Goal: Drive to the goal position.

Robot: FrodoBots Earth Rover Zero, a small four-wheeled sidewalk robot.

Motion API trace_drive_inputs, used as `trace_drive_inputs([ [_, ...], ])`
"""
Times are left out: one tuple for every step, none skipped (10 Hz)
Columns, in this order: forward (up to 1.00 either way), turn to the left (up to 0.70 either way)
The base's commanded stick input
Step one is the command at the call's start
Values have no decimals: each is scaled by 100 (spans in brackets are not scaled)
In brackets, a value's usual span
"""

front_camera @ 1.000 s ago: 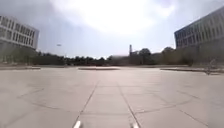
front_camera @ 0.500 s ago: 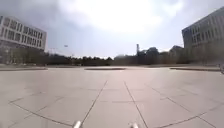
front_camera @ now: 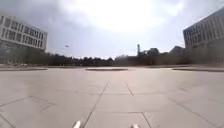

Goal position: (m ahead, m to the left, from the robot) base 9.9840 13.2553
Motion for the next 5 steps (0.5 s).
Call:
trace_drive_inputs([
  [70, -1],
  [70, -1],
  [70, -1],
  [70, -1],
  [70, -1],
])
